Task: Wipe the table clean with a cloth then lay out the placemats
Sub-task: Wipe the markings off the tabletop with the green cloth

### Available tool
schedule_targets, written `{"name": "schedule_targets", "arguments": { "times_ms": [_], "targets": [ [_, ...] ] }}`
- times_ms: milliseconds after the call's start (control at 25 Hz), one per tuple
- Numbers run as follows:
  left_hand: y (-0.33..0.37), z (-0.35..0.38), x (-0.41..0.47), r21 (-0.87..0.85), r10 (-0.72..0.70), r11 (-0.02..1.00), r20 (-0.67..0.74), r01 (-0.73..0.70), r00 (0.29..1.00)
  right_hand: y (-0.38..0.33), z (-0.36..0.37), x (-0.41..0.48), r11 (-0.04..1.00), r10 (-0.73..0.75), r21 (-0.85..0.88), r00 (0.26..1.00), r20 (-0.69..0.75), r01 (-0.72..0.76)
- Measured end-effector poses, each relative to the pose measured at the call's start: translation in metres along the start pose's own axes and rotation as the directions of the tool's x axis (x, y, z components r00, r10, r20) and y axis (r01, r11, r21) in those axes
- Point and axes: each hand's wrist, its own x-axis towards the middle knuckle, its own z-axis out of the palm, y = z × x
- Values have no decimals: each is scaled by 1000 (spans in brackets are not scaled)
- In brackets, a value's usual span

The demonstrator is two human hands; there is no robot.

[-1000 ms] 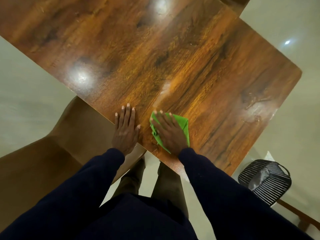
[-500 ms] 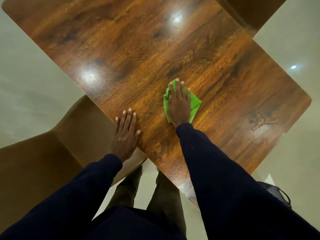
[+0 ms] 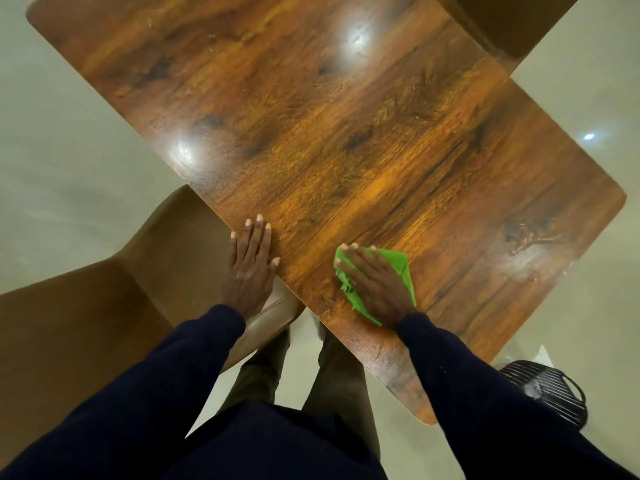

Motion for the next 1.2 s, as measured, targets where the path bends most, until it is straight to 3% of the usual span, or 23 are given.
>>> {"name": "schedule_targets", "arguments": {
  "times_ms": [40,120,200,280,360,520,680,920,1080,1160,1200],
  "targets": [
    [-2,-1,-3,9,4,1000,-6,-4,1000,10,-6,10,992,126,14,991,-38,-126],
    [-6,-6,-8,24,3,1000,-11,-3,1000,12,-16,47,915,404,46,907,-121,-402],
    [-10,-9,-13,31,-10,999,-8,10,1000,-3,-19,88,832,553,57,816,-169,-552],
    [-14,-11,-20,46,-14,999,-9,15,1000,-28,-16,114,842,536,36,827,-173,-538],
    [-18,-12,-25,49,-14,999,3,14,1000,-58,-7,121,897,438,0,887,-148,-442],
    [-10,-7,-30,24,84,996,53,-85,995,-102,25,62,963,271,32,959,-87,-269],
    [22,7,-28,-31,212,977,119,-210,970,-118,52,-58,935,355,7,932,-75,-356],
    [84,25,-31,-54,375,927,140,-371,916,-77,39,-207,707,707,126,702,-87,-696],
    [114,28,-31,-59,425,905,131,-421,896,-27,20,-178,494,865,166,464,-190,-853],
    [126,33,-32,-51,441,897,152,-439,884,-21,19,-158,443,889,178,406,-210,-879],
    [131,36,-33,-40,447,894,160,-447,880,-24,21,-150,454,885,188,416,-212,-871]
  ]
}}
